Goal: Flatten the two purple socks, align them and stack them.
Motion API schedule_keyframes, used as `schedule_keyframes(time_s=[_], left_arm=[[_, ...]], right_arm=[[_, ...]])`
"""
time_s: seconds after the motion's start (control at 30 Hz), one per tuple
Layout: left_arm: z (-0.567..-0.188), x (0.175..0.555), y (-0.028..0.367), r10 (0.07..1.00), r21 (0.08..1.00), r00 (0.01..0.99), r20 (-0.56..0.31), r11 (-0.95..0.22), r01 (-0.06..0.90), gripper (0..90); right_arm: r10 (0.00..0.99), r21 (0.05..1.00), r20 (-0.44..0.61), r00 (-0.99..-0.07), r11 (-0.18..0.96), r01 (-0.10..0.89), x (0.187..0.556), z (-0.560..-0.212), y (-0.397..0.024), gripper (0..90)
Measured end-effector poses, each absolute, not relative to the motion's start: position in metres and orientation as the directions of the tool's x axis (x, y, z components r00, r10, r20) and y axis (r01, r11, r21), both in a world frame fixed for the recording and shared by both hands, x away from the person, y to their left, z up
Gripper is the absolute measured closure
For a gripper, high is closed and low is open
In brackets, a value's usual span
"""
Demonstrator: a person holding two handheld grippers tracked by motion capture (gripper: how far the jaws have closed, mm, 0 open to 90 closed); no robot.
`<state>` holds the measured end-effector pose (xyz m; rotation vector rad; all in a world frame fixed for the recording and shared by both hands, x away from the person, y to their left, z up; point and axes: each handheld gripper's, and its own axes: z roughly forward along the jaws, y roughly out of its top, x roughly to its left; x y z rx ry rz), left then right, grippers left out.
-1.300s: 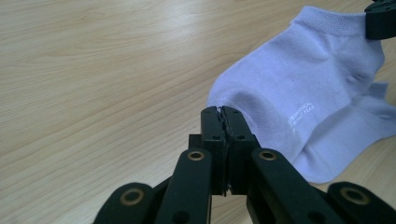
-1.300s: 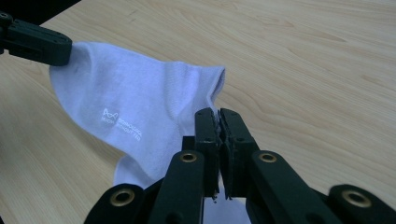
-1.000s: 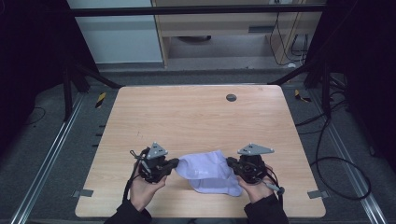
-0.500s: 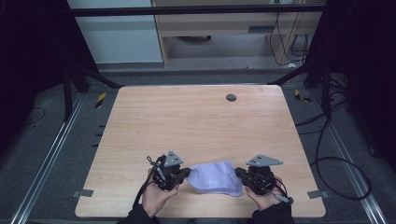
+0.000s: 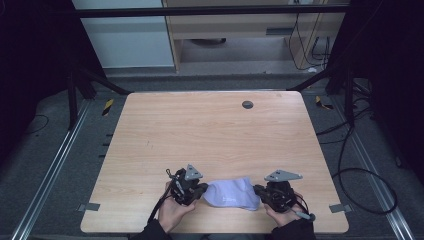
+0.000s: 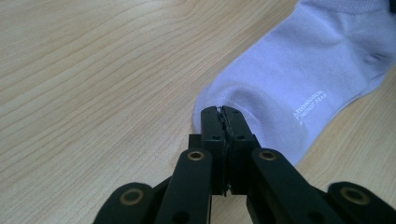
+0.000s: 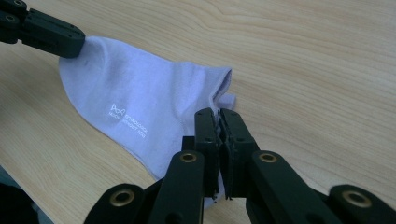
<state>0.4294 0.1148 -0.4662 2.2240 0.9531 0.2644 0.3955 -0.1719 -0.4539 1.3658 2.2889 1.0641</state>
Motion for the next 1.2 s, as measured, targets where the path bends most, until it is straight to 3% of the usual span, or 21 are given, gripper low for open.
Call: schedule_keyframes(time_s=[0.6,0.77,0.87,1.07,1.2], left_arm=[[-0.483,0.436,0.115,0.715,0.644,0.694,-0.077,-0.496,0.582,86.5],[-0.471,0.436,0.121,0.729,0.698,0.680,-0.082,-0.445,0.561,72.8],[-0.465,0.434,0.120,0.727,0.721,0.682,-0.077,-0.432,0.542,71.3],[-0.473,0.429,0.100,0.680,0.715,0.731,-0.061,-0.481,0.507,75.1],[-0.483,0.427,0.094,0.660,0.685,0.750,-0.047,-0.525,0.505,79.5]], right_arm=[[0.848,0.635,0.109,-0.519,0.342,0.693,0.403,-0.475,-0.170,86.0],[0.851,0.654,0.096,-0.516,0.336,0.677,0.402,-0.475,-0.171,74.7],[0.850,0.689,0.088,-0.520,0.325,0.648,0.400,-0.472,-0.172,72.9],[0.810,0.729,0.114,-0.575,0.325,0.602,0.397,-0.471,-0.165,83.2],[0.798,0.684,0.126,-0.589,0.360,0.634,0.398,-0.481,-0.159,89.7]])
